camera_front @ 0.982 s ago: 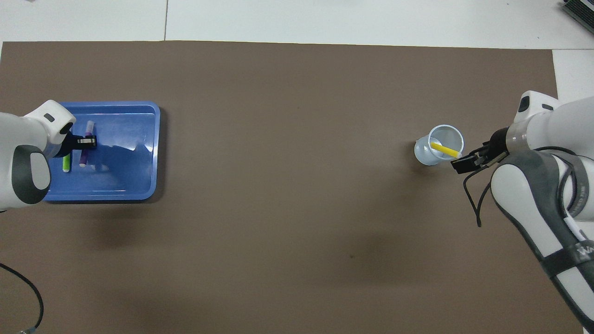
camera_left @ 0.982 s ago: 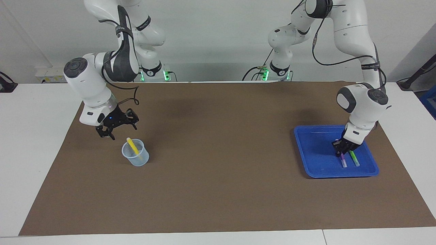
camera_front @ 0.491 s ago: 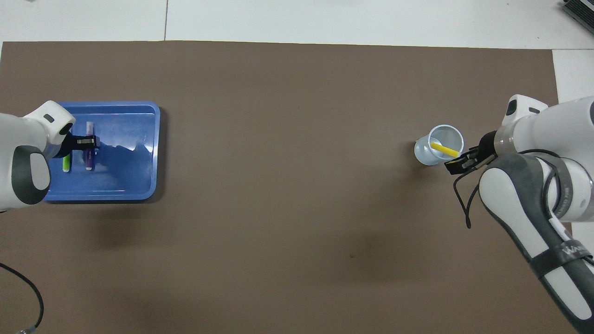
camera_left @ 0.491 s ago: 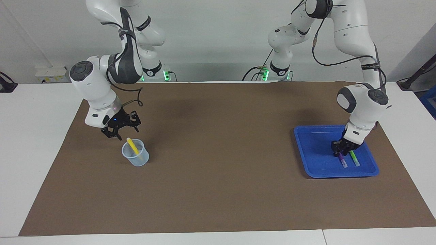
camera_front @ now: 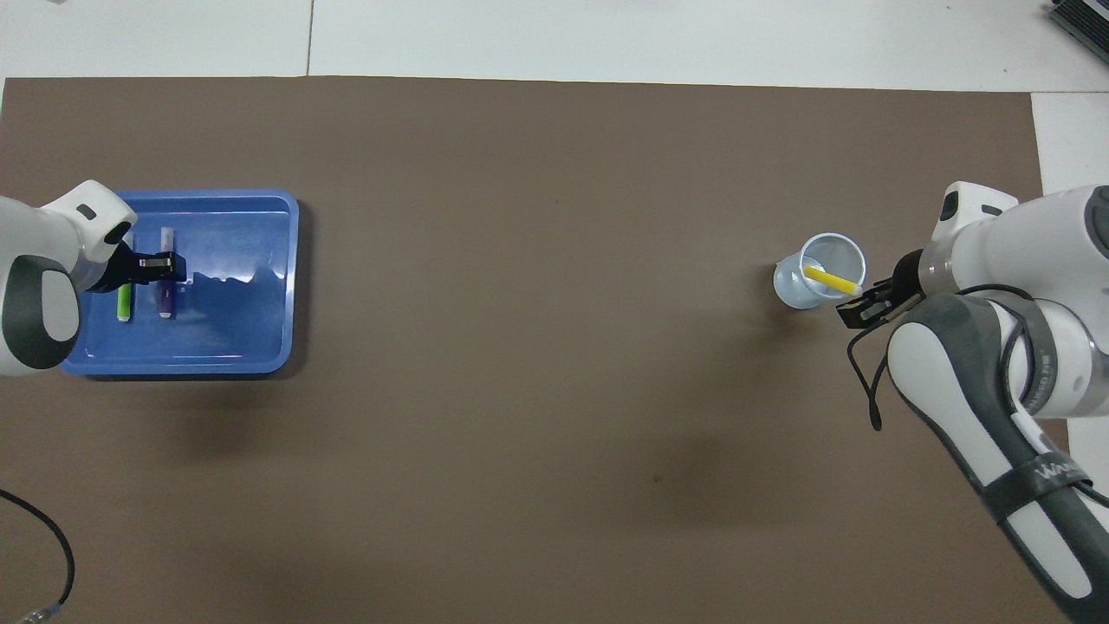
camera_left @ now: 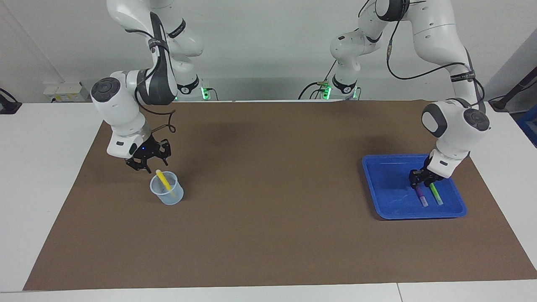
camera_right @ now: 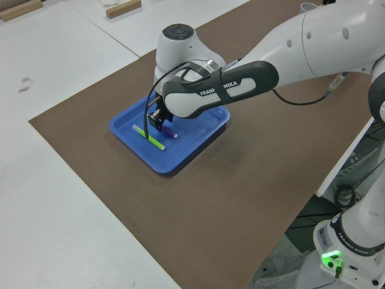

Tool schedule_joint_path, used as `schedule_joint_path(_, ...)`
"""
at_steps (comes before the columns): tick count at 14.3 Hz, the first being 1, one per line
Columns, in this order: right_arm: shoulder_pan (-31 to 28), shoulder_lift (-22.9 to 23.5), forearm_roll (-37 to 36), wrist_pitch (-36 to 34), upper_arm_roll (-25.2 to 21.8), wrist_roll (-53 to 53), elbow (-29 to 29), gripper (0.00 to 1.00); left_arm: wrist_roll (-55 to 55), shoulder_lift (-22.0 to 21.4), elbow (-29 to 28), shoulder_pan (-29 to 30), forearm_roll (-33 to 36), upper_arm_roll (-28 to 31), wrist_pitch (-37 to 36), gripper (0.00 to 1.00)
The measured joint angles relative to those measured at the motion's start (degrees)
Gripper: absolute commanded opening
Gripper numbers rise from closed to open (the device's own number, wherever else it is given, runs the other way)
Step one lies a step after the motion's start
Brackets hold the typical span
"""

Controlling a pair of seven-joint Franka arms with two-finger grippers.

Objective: Right arm passes pens to left for tray arrangement
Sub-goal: 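Lower the purple pen beside the green pen and open the left gripper, then raise the left gripper from the tray and swing it toward the cup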

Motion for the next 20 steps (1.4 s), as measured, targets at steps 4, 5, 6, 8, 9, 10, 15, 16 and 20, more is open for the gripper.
schedule_joint_path(4,0.0,0.0,0.0,0.5,0.0,0.0,-0.6,0.44,-0.6,-2.1,5.2,0.0,-0.6,-0.4,-9.5,0.57)
schedule_joint_path(5,0.0,0.0,0.0,0.5,0.0,0.0,-0.6,0.43,-2.0,-2.7,6.1,-0.1,-1.8,-0.6,-11.6,0.58)
schedule_joint_path(6,0.0,0.0,0.0,0.5,0.0,0.0,-0.6,0.4,-3.9,-3.2,6.7,-0.1,-3.5,-1.0,-13.4,0.61)
schedule_joint_path(8,0.0,0.0,0.0,0.5,0.0,0.0,-0.6,0.33,-9.5,-4.7,6.9,-1.6,-5.3,-1.9,-16.5,0.63)
schedule_joint_path(9,0.0,0.0,0.0,0.5,0.0,0.0,-0.6,0.33,-13.3,-5.3,6.9,-3.2,-5.6,-2.2,-17.6,0.64)
schedule_joint_path(10,0.0,0.0,0.0,0.5,0.0,0.0,-0.6,0.32,-17.4,-5.7,6.9,-5.0,-5.6,-2.3,-18.4,0.65)
schedule_joint_path(15,0.0,-0.3,0.0,0.5,0.0,0.0,-0.3,0.39,-34.8,-7.0,6.9,-11.6,-10.6,-2.5,-20.2,0.75)
schedule_joint_path(16,0.0,-0.3,0.0,0.5,0.0,0.0,-0.2,0.47,-37.7,-7.3,6.9,-12.4,-12.0,-2.6,-20.2,0.76)
schedule_joint_path(20,-0.2,-0.3,-0.1,0.9,-0.1,-0.1,0.3,0.48,-50.1,-8.9,6.9,-14.8,-14.1,-3.7,-20.2,1.0)
